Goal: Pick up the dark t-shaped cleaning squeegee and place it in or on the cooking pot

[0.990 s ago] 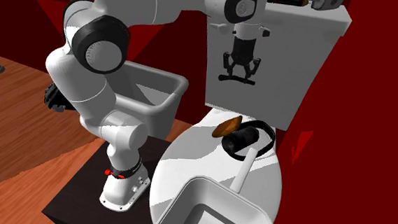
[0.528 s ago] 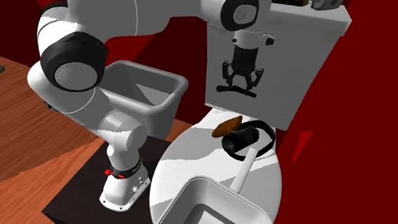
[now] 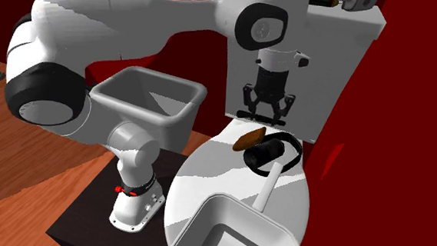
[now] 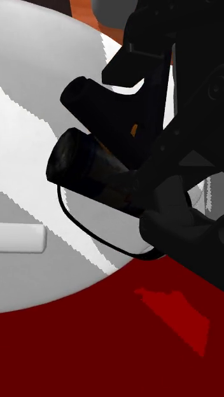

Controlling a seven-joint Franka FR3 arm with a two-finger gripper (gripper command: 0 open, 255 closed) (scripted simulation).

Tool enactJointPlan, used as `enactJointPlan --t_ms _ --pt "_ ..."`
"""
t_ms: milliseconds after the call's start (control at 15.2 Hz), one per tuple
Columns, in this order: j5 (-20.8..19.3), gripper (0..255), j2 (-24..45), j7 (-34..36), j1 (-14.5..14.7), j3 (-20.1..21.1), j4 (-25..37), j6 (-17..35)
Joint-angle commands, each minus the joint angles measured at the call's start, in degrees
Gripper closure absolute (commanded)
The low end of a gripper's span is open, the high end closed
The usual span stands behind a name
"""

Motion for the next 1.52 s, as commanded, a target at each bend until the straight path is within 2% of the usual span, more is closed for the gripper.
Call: enactJointPlan --t_ms 0,792,1122,1452 --pt "-1.6 255 -2.3 -1.8 -1.5 -0.6 -0.7 -1.0" --pt "-10.1 255 -8.9 -16.2 -7.8 -9.2 1.7 -4.2" --pt "-13.1 255 -9.5 -23.0 -8.8 -14.2 5.2 -5.0" --pt "-15.4 255 -9.2 -29.5 -8.3 -19.9 10.0 -5.4"
